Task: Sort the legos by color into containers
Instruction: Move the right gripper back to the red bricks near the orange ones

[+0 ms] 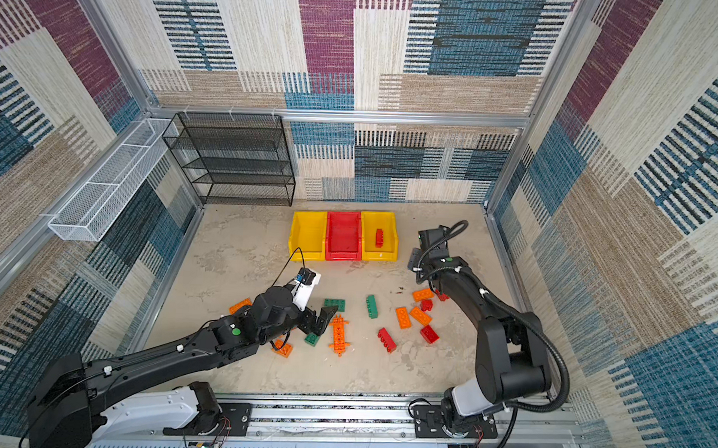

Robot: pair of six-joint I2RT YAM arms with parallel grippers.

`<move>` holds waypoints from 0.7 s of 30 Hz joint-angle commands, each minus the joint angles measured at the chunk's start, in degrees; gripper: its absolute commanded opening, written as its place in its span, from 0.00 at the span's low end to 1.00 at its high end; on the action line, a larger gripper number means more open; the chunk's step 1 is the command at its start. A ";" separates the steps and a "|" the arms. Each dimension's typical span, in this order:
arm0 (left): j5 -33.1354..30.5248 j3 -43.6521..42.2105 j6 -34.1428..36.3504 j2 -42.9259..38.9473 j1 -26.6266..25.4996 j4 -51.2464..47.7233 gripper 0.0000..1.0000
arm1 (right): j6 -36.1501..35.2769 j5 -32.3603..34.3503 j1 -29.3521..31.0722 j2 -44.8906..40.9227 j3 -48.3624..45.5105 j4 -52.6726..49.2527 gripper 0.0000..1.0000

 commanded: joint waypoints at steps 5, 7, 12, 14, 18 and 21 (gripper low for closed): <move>3.76 1.09 -1.82 1.42 -1.11 4.04 0.98 | 1.90 -0.77 -4.35 -1.69 -5.45 2.00 0.87; 3.53 0.81 -1.82 1.29 -1.32 4.03 0.98 | 1.85 -1.50 -4.97 -1.05 -6.48 2.75 0.86; 2.81 -0.47 -2.18 0.36 -1.59 4.12 0.98 | 1.12 -3.05 -5.46 0.96 -8.34 5.01 0.82; 2.53 -0.91 -2.18 0.10 -1.63 4.08 0.98 | 1.27 -4.23 -5.46 1.75 -8.63 5.35 0.81; 2.11 -1.25 -2.26 -0.08 -1.59 4.07 0.98 | 1.80 -4.92 -5.46 2.42 -9.20 5.86 0.78; 2.03 -1.36 -2.27 0.28 -1.59 4.33 0.98 | 1.53 -4.96 -5.46 2.48 -9.43 5.85 0.76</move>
